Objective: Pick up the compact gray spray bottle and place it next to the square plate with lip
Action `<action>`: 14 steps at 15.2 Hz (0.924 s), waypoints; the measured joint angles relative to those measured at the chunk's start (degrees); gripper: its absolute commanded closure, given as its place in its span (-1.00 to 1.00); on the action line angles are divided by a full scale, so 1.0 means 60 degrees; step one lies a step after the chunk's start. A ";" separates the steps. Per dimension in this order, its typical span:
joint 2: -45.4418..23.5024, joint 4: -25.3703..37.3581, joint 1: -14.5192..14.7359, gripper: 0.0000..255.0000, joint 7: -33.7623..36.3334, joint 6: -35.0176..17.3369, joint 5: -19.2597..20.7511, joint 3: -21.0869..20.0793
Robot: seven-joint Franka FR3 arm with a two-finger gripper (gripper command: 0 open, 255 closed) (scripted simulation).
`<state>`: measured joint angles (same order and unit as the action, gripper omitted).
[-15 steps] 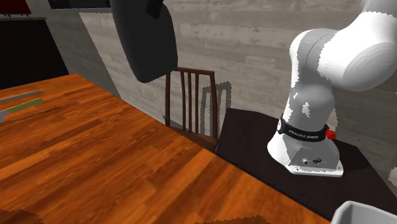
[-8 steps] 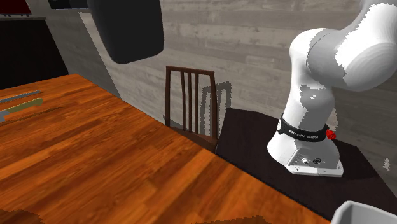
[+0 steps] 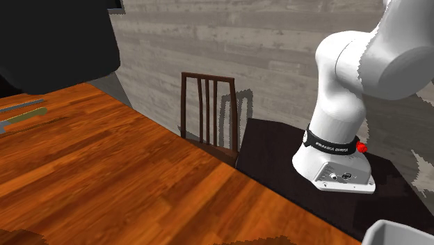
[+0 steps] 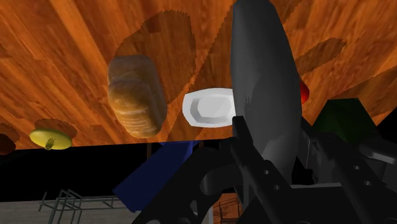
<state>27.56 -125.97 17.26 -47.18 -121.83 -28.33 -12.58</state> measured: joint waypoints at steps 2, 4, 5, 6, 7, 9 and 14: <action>-0.0544 0.0431 0.0024 1.00 0.0363 -0.0269 0.0091 -0.0361; -0.1029 0.0910 0.0031 1.00 0.0745 -0.0417 0.0251 -0.0682; -0.1352 0.1178 0.0030 1.00 0.0945 -0.0545 0.0360 -0.0863; -0.1617 0.1460 0.0037 1.00 0.1194 -0.0604 0.0491 -0.1050; -0.1873 0.1684 0.0052 1.00 0.1432 -0.0715 0.0623 -0.1236; -0.2607 0.2358 0.0046 1.00 0.1908 -0.0890 0.1003 -0.1585; -0.4475 0.4143 0.0256 1.00 0.3327 -0.1179 0.2349 -0.2366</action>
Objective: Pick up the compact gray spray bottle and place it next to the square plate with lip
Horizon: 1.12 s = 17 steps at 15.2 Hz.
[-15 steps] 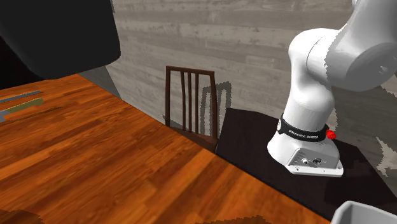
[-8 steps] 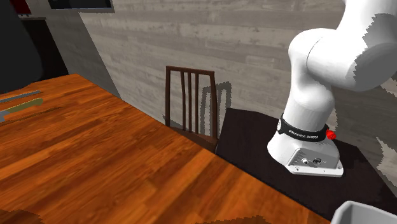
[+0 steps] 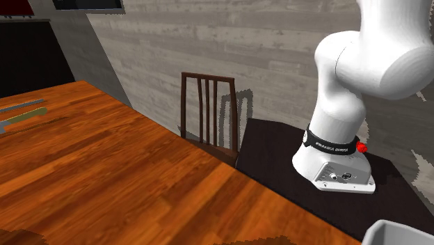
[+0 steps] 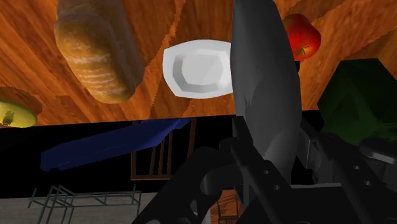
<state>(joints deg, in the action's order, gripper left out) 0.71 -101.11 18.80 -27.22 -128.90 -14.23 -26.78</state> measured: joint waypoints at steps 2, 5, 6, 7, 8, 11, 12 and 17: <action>-0.0872 0.0885 0.0212 1.00 0.0593 0.0009 0.0694 -0.0189; -0.1928 0.2186 0.0667 1.00 0.1375 0.0278 0.1605 -0.0312; -0.2339 0.2680 0.0879 1.00 0.1644 0.0380 0.1934 -0.0322; -0.2879 0.3374 0.1135 1.00 0.1893 0.0558 0.2305 -0.0301; -0.3442 0.4163 0.1444 1.00 0.2156 0.0809 0.2682 -0.0257; -0.4305 0.5208 0.2018 1.00 0.2573 0.1010 0.3246 -0.0152; -0.4358 0.5182 0.2019 1.00 0.2564 0.0938 0.3262 -0.0140; -0.4310 0.4466 0.1943 1.00 0.2558 0.0274 0.3246 -0.0131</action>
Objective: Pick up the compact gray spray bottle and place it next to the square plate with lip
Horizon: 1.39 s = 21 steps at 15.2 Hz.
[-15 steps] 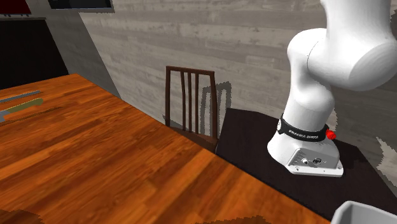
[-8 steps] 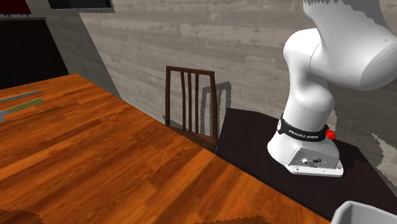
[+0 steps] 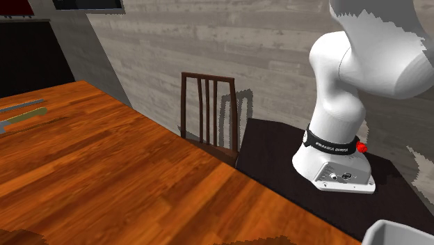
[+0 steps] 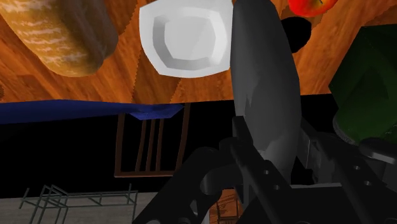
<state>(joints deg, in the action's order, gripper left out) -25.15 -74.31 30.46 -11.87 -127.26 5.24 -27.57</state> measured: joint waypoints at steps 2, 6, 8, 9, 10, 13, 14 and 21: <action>0.0031 -0.0291 -0.0049 1.00 -0.0025 -0.0257 -0.0022 0.0000; -0.0008 -0.0764 -0.0094 1.00 -0.0049 -0.0758 -0.0017 0.0017; -0.0008 -0.1059 -0.0128 1.00 -0.0066 -0.1050 -0.0022 0.0022; -0.0023 -0.1156 -0.0124 1.00 -0.0055 -0.1159 -0.0011 0.0028; -0.0019 -0.1267 -0.0146 1.00 -0.0074 -0.1265 -0.0020 0.0028; -0.0034 -0.1631 -0.0159 1.00 -0.0062 -0.1640 -0.0002 0.0042; -0.0036 -0.1756 -0.0179 1.00 -0.0078 -0.1765 -0.0006 0.0044; -0.0301 -0.2296 -0.0169 1.00 -0.0082 -0.2547 0.0102 0.0126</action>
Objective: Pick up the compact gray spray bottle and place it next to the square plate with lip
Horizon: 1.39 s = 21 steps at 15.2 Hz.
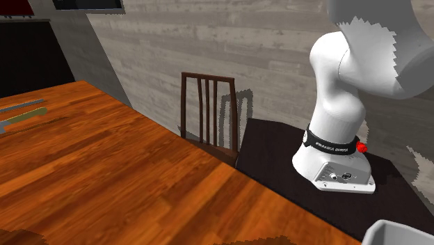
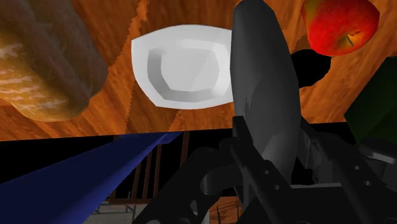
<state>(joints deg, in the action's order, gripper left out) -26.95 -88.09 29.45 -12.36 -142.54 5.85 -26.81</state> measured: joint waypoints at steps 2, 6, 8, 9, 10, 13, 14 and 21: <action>-0.0051 -0.0195 -0.0016 1.00 -0.0014 -0.0238 0.0017 0.0017; -0.0206 -0.0458 0.0018 1.00 0.0014 -0.0648 0.0095 0.0075; -0.0321 -0.0566 0.0041 1.00 0.0024 -0.0867 0.0145 0.0115; -0.0342 -0.0653 0.0052 1.00 0.0040 -0.0972 0.0163 0.0130; -0.0386 -0.0748 0.0067 1.00 0.0057 -0.1110 0.0191 0.0151; -0.0501 -0.0953 0.0067 1.00 0.0053 -0.1422 0.0239 0.0197; -0.0569 -0.0974 0.0082 1.00 0.0056 -0.1510 0.0265 0.0220; -0.1053 -0.1172 0.0233 1.00 0.0133 -0.2183 0.0471 0.0419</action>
<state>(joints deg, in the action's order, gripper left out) -33.27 -95.12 30.85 -11.56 -155.64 8.68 -24.30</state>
